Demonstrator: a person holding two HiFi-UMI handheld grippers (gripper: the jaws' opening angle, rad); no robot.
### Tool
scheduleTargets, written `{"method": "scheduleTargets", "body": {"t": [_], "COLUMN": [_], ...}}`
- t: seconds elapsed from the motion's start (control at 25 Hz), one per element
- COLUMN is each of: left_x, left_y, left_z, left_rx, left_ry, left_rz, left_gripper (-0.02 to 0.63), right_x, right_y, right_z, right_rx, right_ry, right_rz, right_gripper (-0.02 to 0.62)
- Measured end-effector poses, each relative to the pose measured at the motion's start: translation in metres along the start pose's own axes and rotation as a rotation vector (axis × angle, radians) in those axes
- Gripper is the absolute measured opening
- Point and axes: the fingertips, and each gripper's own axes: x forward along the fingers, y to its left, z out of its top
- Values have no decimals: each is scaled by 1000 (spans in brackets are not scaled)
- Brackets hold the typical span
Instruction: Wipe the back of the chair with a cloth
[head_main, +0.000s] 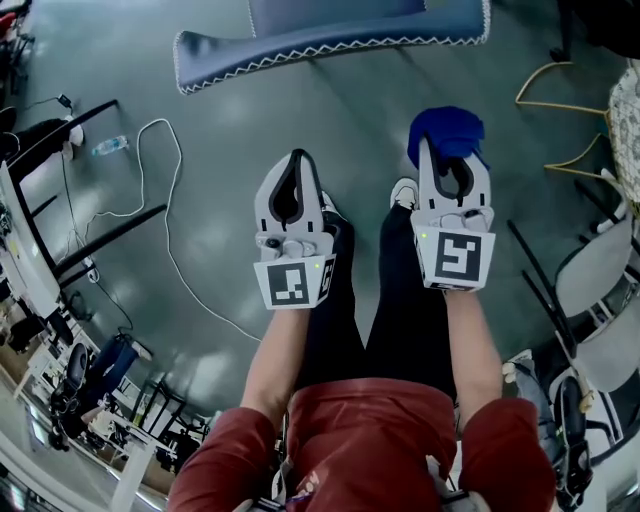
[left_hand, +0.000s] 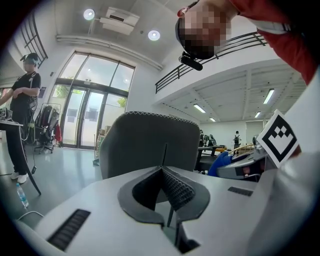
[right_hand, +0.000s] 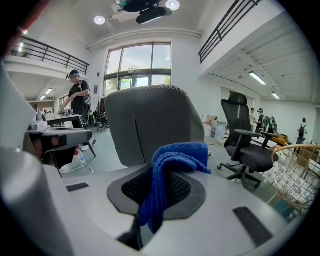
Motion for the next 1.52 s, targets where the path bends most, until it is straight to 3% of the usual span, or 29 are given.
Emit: {"method": "scheduleTargets", "body": {"t": [0.24,0.48,0.6,0.8,1.16,1.52], "left_x": [8,1,0,-6,-18,-44], "left_y": [-14,-34,-33,-35,-39,4], "left_z": [34,101,123,141,167,184], "left_rx": [5,17,-26,-33,-26,-20], "left_ry": [-11,-22,-14,1,-24,-49], "left_rz": [-22,-18,-30,-23,-22,46], "left_gripper": [14,14,14,14,12,14], "right_x": [11,14,14,25,31,46], "right_y": [-18,-42,-47,-53,-57,-5], "right_z": [27,60,86,100,92,103], "right_rx": [4,-45,-53,-72,-88,-82], "right_ry": [-48,11,8,45,112,142], "right_rz": [-13,-1,-7,19,7,61], "right_gripper": [61,61,61,61,62,61]}}
